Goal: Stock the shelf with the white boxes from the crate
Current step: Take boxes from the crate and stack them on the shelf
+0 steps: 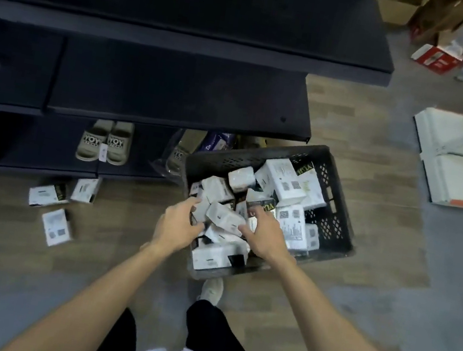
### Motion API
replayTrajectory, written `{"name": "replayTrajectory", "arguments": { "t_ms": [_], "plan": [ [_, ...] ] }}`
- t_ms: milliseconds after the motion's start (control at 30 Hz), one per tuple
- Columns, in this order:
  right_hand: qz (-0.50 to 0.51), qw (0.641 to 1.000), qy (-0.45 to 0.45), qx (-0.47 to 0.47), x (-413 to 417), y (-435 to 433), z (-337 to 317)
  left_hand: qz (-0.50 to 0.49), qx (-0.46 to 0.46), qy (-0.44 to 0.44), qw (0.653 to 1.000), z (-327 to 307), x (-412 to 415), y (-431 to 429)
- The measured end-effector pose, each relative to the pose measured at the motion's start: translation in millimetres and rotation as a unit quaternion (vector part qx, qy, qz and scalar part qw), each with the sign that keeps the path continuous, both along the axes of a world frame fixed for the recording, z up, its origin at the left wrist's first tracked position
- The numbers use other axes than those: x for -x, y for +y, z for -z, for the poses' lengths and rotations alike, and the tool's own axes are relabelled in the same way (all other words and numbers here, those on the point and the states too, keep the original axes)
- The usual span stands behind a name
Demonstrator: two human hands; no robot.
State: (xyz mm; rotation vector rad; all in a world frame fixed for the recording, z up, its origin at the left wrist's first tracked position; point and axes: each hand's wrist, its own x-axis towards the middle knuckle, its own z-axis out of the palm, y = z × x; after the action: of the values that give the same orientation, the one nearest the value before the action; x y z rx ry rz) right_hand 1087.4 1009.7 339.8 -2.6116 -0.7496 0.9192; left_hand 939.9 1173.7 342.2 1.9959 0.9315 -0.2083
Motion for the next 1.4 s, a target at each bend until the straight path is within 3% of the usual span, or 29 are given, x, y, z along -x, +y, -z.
{"name": "replayTrajectory", "arguments": {
  "t_ms": [400,600,733,867,1067,1267,1400],
  "plan": [
    [0.025,0.994,0.041,0.093,-65,-78,56,0.007,0.031,0.069,0.997,38,-58,-67],
    [0.065,0.996,0.003,0.064,-115,-51,86,0.009,0.033,0.079,0.996,59,-71,-72],
    [0.089,0.99,-0.087,0.068,-151,-25,105,0.002,0.021,0.079,0.997,71,-72,-68],
    [0.083,0.987,-0.069,0.121,-173,-13,119,0.001,0.016,0.079,0.997,79,-75,-66],
    [0.087,0.987,-0.061,0.124,-178,-8,118,0.012,0.014,0.08,0.997,80,-86,-63],
    [0.018,0.988,-0.098,0.115,-165,-13,79,0.036,0.01,0.081,0.996,67,-108,-55],
    [-0.107,0.982,-0.134,0.085,-152,-16,47,0.059,-0.039,0.073,0.995,55,-128,-40]
  ]
}}
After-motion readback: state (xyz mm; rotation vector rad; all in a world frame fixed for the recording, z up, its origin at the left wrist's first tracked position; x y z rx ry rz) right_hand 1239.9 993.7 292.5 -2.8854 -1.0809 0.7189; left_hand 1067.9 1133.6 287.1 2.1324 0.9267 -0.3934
